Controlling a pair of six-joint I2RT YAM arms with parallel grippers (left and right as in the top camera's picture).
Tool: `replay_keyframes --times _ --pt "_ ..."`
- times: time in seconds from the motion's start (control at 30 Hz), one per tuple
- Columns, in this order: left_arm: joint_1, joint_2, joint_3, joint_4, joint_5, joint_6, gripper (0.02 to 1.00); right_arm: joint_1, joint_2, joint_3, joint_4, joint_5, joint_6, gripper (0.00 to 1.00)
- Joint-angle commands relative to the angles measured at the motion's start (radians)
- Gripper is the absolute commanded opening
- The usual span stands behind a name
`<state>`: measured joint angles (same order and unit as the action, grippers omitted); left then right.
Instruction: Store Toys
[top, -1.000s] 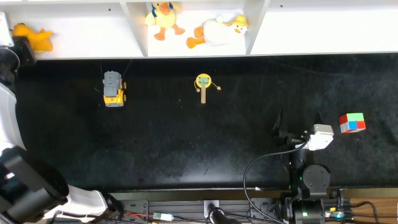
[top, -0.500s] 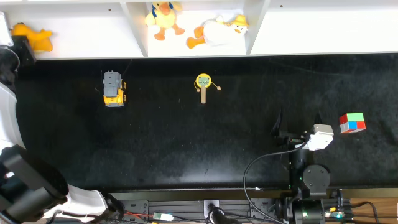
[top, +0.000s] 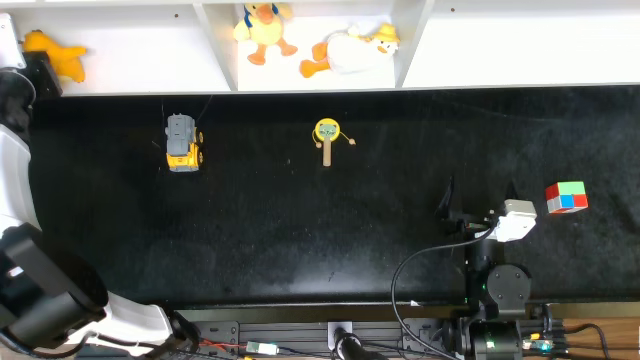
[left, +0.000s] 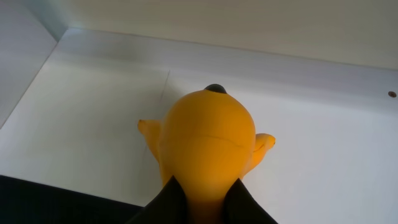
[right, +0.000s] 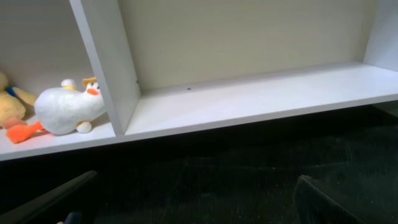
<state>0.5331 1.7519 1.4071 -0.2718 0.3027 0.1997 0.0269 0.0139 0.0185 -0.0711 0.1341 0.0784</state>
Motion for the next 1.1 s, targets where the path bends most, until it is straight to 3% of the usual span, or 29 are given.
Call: replay_keyframes --times 0.03,0.1,0.13,0.23,0.27,0.3,0.97,1.1 --pt "-0.007 0.023 0.016 -0.002 0.010 -0.023 0.172 0.000 -0.010 -0.014 0.004 -0.007 0.004 0.996" --pt "-0.007 0.023 0.016 -0.002 0.010 -0.023 0.196 0.000 -0.010 -0.014 0.004 -0.007 0.004 0.993" --pt "-0.007 0.023 0.016 -0.001 0.010 -0.023 0.257 0.000 -0.010 -0.014 0.005 -0.007 0.004 0.996" --pt "-0.007 0.023 0.016 0.001 0.010 -0.023 0.755 0.000 -0.010 -0.014 0.005 -0.007 0.004 0.993" --pt "-0.007 0.023 0.016 0.002 0.010 -0.023 0.899 0.000 -0.010 -0.014 0.005 -0.007 0.004 0.996" --pt "-0.007 0.023 0.016 0.002 0.010 -0.023 0.982 0.000 -0.010 -0.014 0.005 -0.007 0.004 0.996" --pt "-0.007 -0.010 0.016 -0.011 0.008 -0.021 0.998 0.000 -0.010 -0.014 0.004 -0.007 0.004 0.996" --pt "-0.007 -0.055 0.016 -0.055 -0.025 -0.015 0.998 0.000 -0.010 -0.014 0.005 -0.007 0.004 0.996"
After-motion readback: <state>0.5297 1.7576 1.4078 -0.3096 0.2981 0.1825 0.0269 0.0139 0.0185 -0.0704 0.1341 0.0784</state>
